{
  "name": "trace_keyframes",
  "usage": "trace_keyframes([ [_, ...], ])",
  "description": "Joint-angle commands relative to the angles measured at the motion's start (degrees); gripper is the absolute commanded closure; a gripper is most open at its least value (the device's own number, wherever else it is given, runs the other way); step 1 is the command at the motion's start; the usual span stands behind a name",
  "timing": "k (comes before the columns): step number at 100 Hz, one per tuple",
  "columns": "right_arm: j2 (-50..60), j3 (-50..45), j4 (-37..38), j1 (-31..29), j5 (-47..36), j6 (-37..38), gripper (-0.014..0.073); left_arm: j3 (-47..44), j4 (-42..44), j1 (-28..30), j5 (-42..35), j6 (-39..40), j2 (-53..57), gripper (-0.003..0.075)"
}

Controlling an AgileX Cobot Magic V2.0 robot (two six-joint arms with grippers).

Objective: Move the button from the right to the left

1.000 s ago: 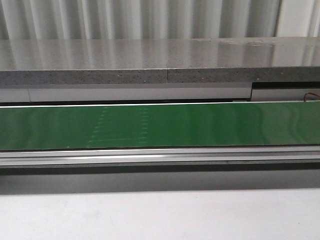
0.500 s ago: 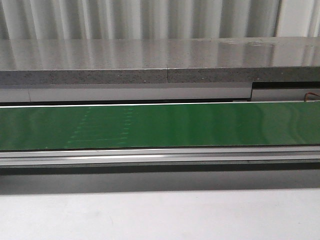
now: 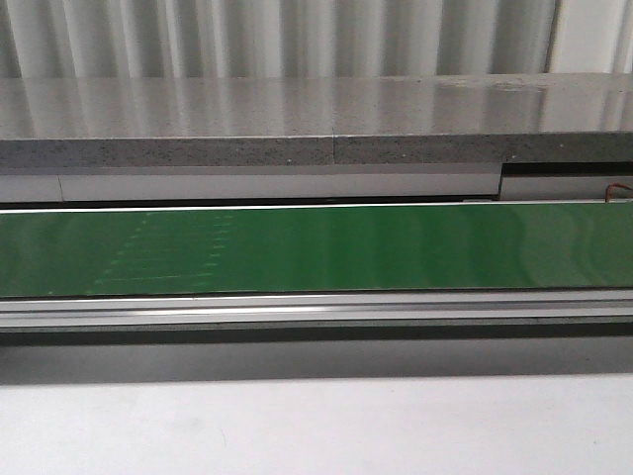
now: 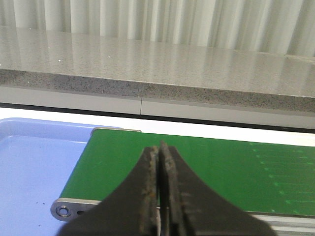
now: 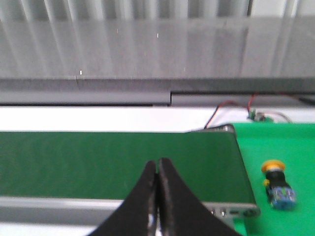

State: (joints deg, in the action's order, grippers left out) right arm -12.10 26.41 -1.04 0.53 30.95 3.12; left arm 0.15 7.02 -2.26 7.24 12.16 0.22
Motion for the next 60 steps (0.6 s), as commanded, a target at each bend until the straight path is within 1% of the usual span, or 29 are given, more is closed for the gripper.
trace_keyframes([
  [1, -7.91, 9.78, -0.05, -0.26, 8.38, -0.08, 0.0661, -1.43, -0.26, -0.45, -4.82, -0.02, 1.49, 0.074],
  [6, -12.55, 14.22, -0.05, -0.26, 13.99, -0.08, 0.0661, -1.43, -0.26, -0.45, -4.82, -0.02, 1.49, 0.074],
  [16, -19.36, 21.74, -0.68, -0.26, 19.24, -0.08, 0.0661, -1.43, -0.26, -0.45, -4.82, -0.02, 1.49, 0.074],
  [28, -24.72, 25.71, -1.34, -0.26, 19.48, -0.08, 0.0661, -1.43, -0.26, -0.45, -4.82, -0.02, 1.49, 0.074],
  [37, -27.28, 25.83, -1.34, -0.26, 18.12, -0.08, 0.0661, -1.43, -0.26, -0.45, -4.82, -0.02, 1.49, 0.074],
  [47, -29.43, 25.83, -2.0, -0.26, 19.26, -0.08, 0.0646, -1.43, -0.26, -0.45, -4.82, -0.02, 1.49, 0.074],
  [54, -30.39, 25.83, -2.16, -0.26, 20.89, -0.08, 0.0574, -1.43, -0.26, -0.45, -4.82, -0.02, 1.49, 0.074],
  [60, -30.88, 25.83, -2.15, -0.26, 22.15, -0.08, 0.0449, -1.43, -0.26, -0.45, -4.82, -0.02, 1.49, 0.074],
])
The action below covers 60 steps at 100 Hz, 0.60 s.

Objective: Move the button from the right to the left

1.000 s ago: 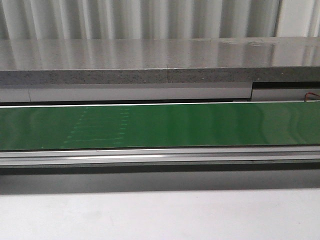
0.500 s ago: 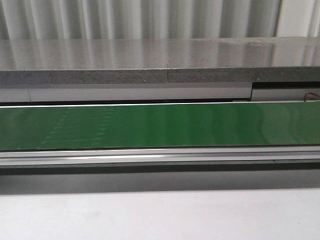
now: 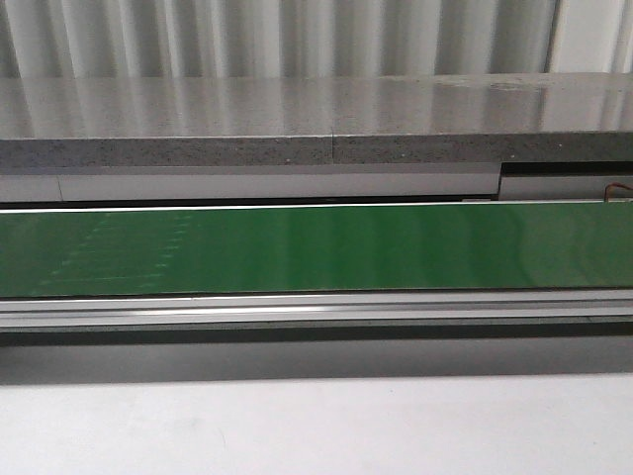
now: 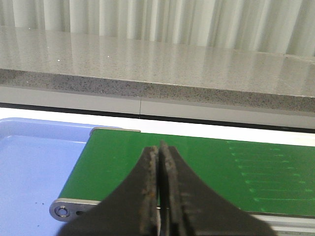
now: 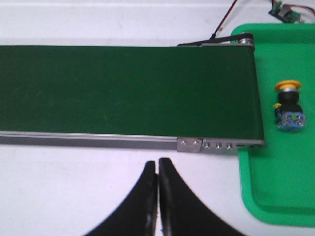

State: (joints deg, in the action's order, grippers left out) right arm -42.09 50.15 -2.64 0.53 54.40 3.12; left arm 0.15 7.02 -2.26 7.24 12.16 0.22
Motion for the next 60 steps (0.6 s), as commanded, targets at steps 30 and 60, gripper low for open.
trace_keyframes([
  [30, -2.55, 1.82, -2.04, -0.26, -3.5, 1.81, -0.0059, -1.43, -0.26, -0.45, -4.82, -0.02, 1.49, 0.074],
  [60, -17.42, 9.42, 1.16, -2.45, -4.61, 2.04, -0.0041, -1.43, -0.26, -0.45, -4.82, -0.02, 1.49, 0.074],
])
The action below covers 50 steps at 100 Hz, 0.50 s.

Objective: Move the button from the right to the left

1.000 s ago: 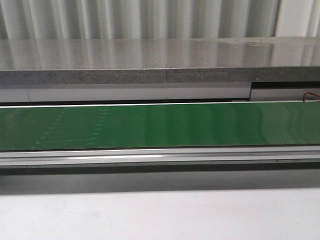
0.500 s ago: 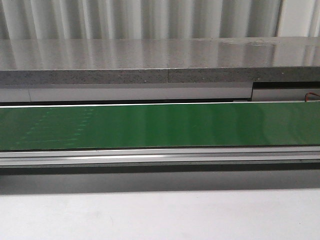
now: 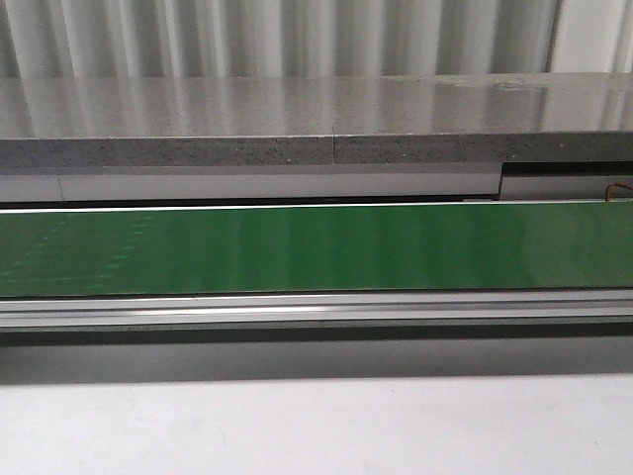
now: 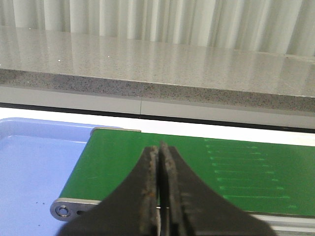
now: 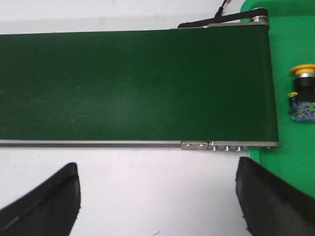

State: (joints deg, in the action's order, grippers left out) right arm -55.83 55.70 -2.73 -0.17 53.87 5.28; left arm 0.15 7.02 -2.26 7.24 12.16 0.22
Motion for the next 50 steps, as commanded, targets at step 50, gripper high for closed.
trace_keyframes([
  [50, -22.44, 12.25, -10.99, -24.86, -9.94, -19.0, -0.0041, -1.43, -0.26, -0.45, -4.82, -0.02, 1.49, 0.074],
])
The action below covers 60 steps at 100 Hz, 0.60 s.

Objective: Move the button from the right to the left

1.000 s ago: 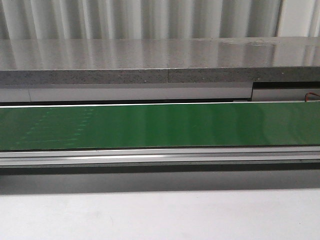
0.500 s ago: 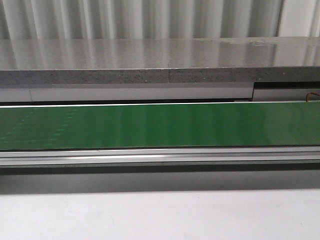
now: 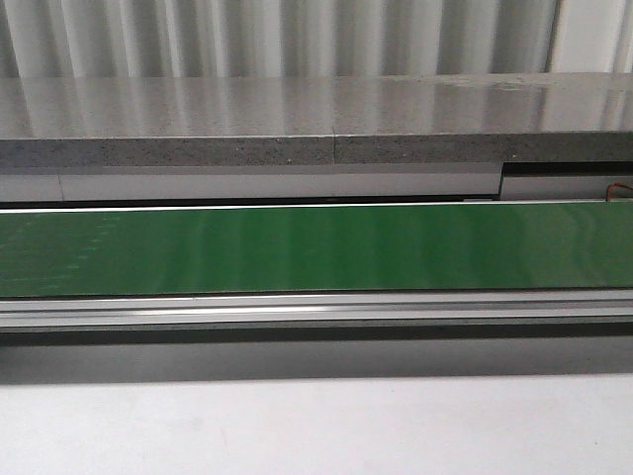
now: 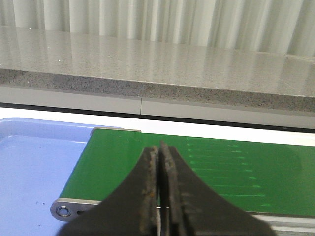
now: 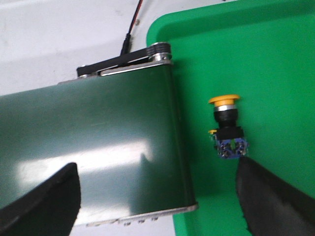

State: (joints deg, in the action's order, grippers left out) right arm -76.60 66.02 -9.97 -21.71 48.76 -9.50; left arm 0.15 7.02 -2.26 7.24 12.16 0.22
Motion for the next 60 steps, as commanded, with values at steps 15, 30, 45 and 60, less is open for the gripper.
trace_keyframes([
  [15, -8.08, 1.92, -5.53, -8.34, -6.92, -7.11, -0.0041, -1.43, -0.26, -0.45, -4.82, -0.02, 1.49, 0.074],
  [30, -12.47, 1.92, -5.53, -10.48, -10.15, -10.93, -0.0041, -1.43, -0.26, -0.45, -4.82, -0.02, 1.49, 0.074],
  [45, -15.21, 1.92, -3.88, -10.71, -11.9, -13.0, -0.0041, -1.43, -0.26, -0.45, -4.82, -0.02, 1.49, 0.074],
  [60, -18.3, 1.92, -1.59, -10.71, -12.9, -13.14, -0.0041, -1.43, -0.26, -0.45, -4.82, -0.02, 1.49, 0.074],
])
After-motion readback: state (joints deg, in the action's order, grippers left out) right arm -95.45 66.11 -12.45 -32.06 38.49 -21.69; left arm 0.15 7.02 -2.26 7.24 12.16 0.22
